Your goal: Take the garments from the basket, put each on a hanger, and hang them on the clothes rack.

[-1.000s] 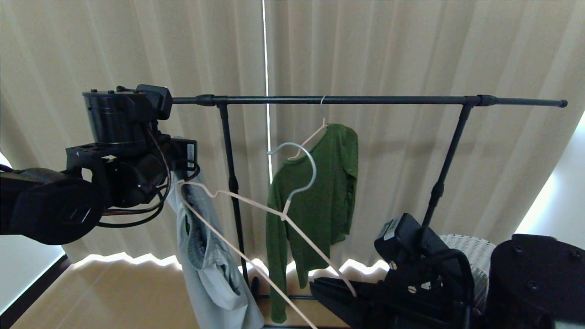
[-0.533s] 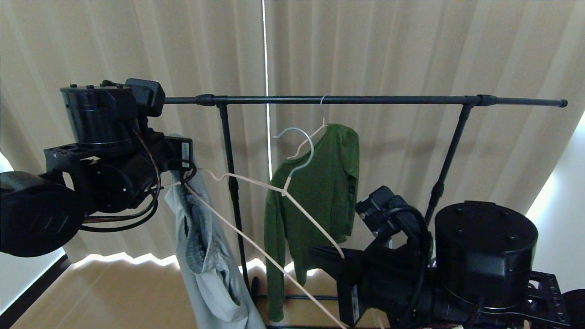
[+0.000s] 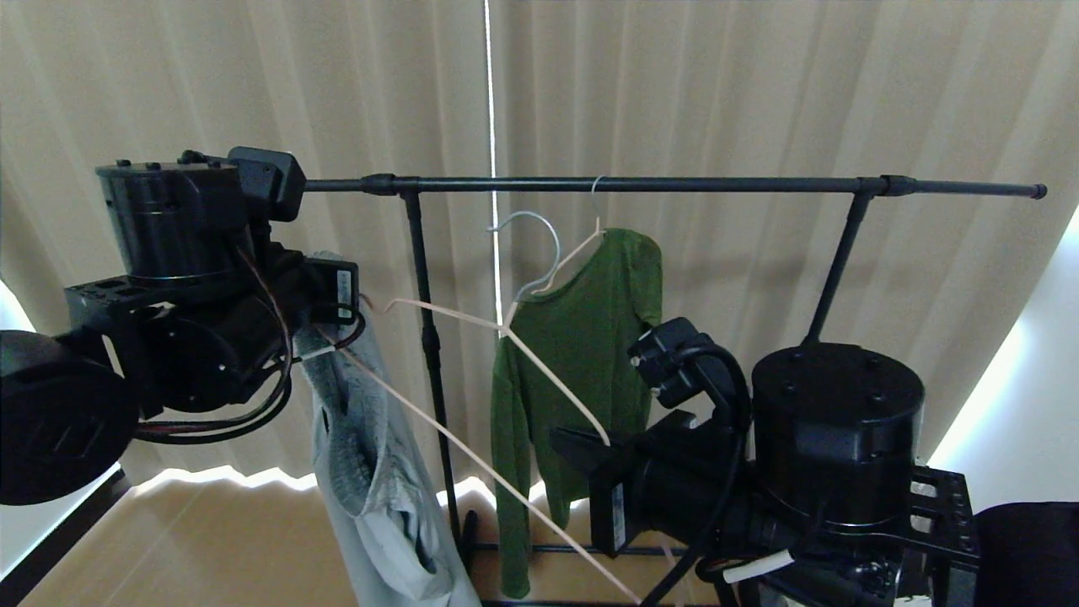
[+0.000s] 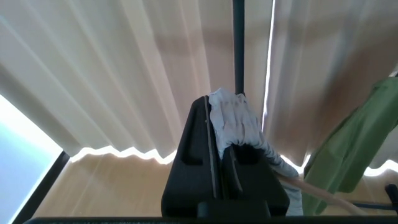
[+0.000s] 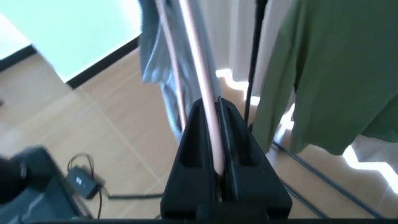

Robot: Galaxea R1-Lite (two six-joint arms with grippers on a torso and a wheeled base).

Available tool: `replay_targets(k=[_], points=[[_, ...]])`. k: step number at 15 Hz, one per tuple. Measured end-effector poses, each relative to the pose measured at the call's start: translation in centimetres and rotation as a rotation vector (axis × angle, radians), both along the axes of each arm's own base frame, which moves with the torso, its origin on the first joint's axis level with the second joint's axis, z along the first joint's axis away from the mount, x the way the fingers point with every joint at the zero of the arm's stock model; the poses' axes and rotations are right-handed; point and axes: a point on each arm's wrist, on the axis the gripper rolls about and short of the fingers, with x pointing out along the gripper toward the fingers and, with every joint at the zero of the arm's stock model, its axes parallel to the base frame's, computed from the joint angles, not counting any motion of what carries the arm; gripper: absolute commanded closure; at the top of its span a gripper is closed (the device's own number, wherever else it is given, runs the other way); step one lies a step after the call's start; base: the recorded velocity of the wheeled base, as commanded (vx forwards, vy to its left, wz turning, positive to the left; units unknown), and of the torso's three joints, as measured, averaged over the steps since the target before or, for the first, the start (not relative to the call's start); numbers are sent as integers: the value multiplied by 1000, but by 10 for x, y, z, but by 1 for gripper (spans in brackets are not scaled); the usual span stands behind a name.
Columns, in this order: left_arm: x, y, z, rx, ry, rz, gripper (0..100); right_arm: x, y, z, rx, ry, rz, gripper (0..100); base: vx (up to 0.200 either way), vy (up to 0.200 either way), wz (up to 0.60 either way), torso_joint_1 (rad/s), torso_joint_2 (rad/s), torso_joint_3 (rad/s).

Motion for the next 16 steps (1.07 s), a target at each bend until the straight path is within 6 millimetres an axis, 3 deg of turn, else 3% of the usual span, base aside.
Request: replay_targets(k=[9, 16], points=[[-42, -25, 12, -12, -38, -113, 100, 25, 37, -8, 32, 18, -11, 100, 0, 0, 0, 0, 0, 0], [-69, -42, 22, -51, -66, -316, 100, 40, 44, -13, 48, 31, -38, 100, 0, 0, 0, 0, 0, 0]])
